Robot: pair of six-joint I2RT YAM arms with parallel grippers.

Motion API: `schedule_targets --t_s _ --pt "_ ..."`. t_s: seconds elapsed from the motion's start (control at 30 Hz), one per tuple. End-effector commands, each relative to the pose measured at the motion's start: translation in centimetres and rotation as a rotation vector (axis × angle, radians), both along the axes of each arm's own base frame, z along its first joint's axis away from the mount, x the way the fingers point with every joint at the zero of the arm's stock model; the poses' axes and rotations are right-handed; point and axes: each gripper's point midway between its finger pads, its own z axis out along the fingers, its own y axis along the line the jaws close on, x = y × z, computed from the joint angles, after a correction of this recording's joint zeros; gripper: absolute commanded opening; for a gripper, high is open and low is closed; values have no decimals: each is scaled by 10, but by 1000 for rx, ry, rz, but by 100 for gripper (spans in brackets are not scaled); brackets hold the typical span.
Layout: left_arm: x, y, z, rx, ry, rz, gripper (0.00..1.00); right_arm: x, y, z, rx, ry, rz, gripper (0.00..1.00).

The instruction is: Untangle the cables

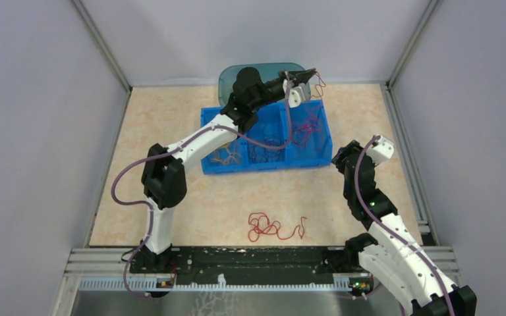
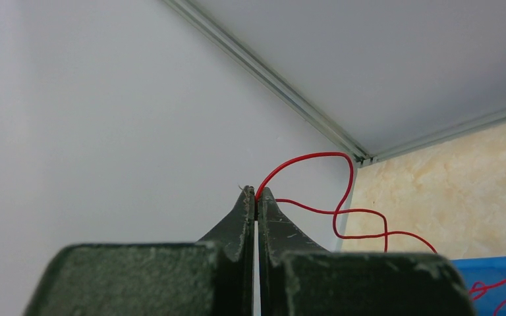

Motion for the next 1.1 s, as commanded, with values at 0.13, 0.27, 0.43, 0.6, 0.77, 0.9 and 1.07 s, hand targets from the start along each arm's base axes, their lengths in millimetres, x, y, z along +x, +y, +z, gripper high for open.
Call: schedule_targets --t_s 0.13,0.27,0.43,0.6,0.77,0.9,1.07 --pt "11 -3 -61 83 78 18 1 7 -2 37 38 -97 -22 56" --pt "17 -8 -89 107 150 18 7 8 -2 37 41 -96 -20 56" --pt "17 -13 -122 211 242 2 20 8 -1 38 43 -98 -20 55" --pt "5 -3 -162 420 348 -30 40 8 1 39 50 -98 -11 55" --pt "3 23 -189 561 397 28 54 9 6 40 63 -94 18 55" --pt "6 39 -194 611 433 68 55 15 19 41 66 -76 84 56" --pt "3 50 -191 633 494 78 64 33 46 46 104 -71 195 56"
